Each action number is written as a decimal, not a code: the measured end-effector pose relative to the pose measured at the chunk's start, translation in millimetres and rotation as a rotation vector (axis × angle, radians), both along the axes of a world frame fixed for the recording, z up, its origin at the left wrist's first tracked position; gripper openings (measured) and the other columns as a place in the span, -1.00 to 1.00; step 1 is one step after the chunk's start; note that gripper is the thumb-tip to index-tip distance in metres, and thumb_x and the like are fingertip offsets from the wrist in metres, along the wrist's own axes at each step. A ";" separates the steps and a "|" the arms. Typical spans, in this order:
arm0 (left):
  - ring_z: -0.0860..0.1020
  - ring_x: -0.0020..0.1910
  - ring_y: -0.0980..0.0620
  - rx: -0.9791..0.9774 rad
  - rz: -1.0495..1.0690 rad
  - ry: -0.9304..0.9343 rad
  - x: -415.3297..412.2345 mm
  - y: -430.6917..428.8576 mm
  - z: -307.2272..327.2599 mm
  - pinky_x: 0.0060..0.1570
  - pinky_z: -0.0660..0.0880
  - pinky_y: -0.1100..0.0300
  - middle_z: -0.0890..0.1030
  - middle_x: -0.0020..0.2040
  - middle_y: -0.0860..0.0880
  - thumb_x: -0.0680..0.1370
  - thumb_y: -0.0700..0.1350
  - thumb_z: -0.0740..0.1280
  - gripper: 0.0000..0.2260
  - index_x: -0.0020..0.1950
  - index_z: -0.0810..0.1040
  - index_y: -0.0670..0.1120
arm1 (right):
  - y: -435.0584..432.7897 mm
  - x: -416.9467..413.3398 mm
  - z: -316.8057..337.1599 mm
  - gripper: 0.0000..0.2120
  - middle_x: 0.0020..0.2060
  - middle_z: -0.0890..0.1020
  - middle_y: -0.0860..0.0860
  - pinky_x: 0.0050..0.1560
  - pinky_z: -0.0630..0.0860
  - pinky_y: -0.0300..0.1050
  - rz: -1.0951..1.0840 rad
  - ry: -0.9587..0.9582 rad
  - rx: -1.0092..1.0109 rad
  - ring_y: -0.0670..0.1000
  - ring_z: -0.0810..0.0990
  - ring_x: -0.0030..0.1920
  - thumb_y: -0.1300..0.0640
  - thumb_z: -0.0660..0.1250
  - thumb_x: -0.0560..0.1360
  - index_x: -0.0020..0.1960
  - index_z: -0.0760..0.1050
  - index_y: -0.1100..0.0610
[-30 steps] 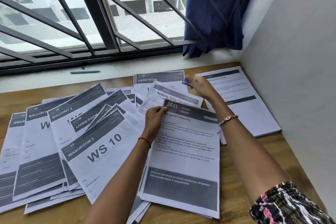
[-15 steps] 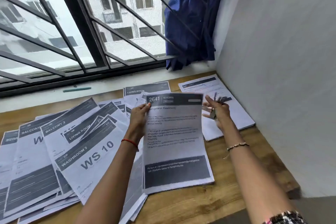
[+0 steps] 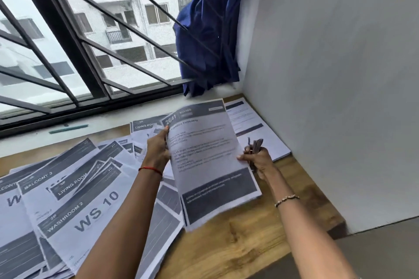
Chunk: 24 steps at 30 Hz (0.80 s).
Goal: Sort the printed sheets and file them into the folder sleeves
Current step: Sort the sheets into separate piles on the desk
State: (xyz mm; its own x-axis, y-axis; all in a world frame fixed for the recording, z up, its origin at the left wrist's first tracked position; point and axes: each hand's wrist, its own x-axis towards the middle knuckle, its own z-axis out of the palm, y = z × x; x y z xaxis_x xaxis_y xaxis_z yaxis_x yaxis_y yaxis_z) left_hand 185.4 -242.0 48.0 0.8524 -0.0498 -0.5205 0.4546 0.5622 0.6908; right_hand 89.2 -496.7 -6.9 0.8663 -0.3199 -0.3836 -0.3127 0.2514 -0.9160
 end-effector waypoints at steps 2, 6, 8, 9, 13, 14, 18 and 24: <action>0.57 -0.45 0.03 -0.035 -0.017 -0.035 2.9 -5.8 -0.6 -0.45 0.60 0.10 0.62 -0.34 -0.09 0.58 -0.08 0.26 -0.79 -0.11 0.51 -0.22 | -14.9 7.4 6.4 -0.62 -0.53 0.51 -0.10 -0.22 0.58 -0.23 -0.038 -0.037 -0.019 -0.10 0.54 -0.41 0.58 0.38 0.26 -0.36 0.36 0.15; 0.59 -0.26 0.03 0.166 -0.190 -0.056 -5.3 -26.6 -14.2 -0.24 0.60 0.22 0.62 -0.15 -0.08 0.58 -0.16 0.26 -0.87 0.05 0.50 -0.21 | -46.1 27.2 27.0 -0.61 -0.56 0.50 -0.14 -0.26 0.57 -0.32 -0.115 -0.112 -0.092 -0.18 0.52 -0.45 0.64 0.33 0.25 -0.35 0.37 0.17; 0.57 -0.20 -0.01 0.256 -0.283 -0.050 -12.3 -41.9 -27.1 -0.26 0.60 0.23 0.58 -0.12 -0.12 0.56 -0.38 0.22 -0.79 0.18 0.44 -0.22 | -60.1 38.7 35.4 -0.62 -0.59 0.49 -0.16 -0.31 0.54 -0.36 -0.153 -0.117 -0.143 -0.22 0.50 -0.49 0.64 0.34 0.25 -0.36 0.37 0.18; 0.56 -0.21 -0.01 0.301 -0.316 -0.059 -14.8 -50.9 -32.0 -0.31 0.59 0.24 0.58 -0.12 -0.12 0.53 -0.44 0.20 -0.74 0.19 0.43 -0.24 | -67.1 43.9 39.0 -0.62 -0.59 0.49 -0.16 -0.32 0.53 -0.38 -0.160 -0.114 -0.169 -0.23 0.50 -0.50 0.64 0.34 0.24 -0.37 0.37 0.18; 0.57 -0.20 0.01 0.397 -0.350 -0.177 -14.5 -84.3 -37.8 -0.41 0.51 0.35 0.56 -0.01 -0.13 0.47 -0.55 0.16 -0.62 0.23 0.44 -0.29 | -90.3 59.1 46.2 -0.63 -0.62 0.47 -0.16 -0.39 0.47 -0.40 -0.129 -0.075 -0.333 -0.24 0.46 -0.54 0.61 0.36 0.24 -0.38 0.36 0.17; 0.58 -0.23 0.02 0.412 -0.351 -0.203 -11.8 -91.9 -38.1 -0.42 0.50 0.37 0.57 -0.04 -0.09 0.46 -0.57 0.15 -0.60 0.19 0.46 -0.24 | -96.1 63.5 44.0 -0.63 -0.61 0.48 -0.17 -0.39 0.48 -0.39 -0.110 -0.048 -0.396 -0.23 0.46 -0.54 0.59 0.38 0.25 -0.38 0.37 0.16; 0.56 -0.21 -0.02 0.552 -0.400 -0.293 0.0 -110.0 -57.9 -0.31 0.54 0.33 0.63 -0.12 -0.13 0.39 -0.49 0.26 -0.72 0.04 0.58 -0.33 | -105.0 80.1 37.1 -0.80 -0.27 0.60 0.04 -0.07 0.57 0.02 -0.005 0.057 -0.660 0.02 0.57 -0.23 0.41 0.46 0.21 -0.22 0.57 0.22; 0.54 -0.18 0.07 0.853 -0.395 -0.353 0.1 -125.3 -70.0 -0.25 0.48 0.33 0.63 -0.13 -0.07 0.36 -0.50 0.27 -0.70 -0.01 0.64 -0.27 | -98.2 100.1 41.7 -0.81 -0.06 0.64 0.26 -0.05 0.52 0.01 0.057 0.168 -1.021 0.25 0.60 -0.02 0.33 0.39 0.36 -0.03 0.58 0.26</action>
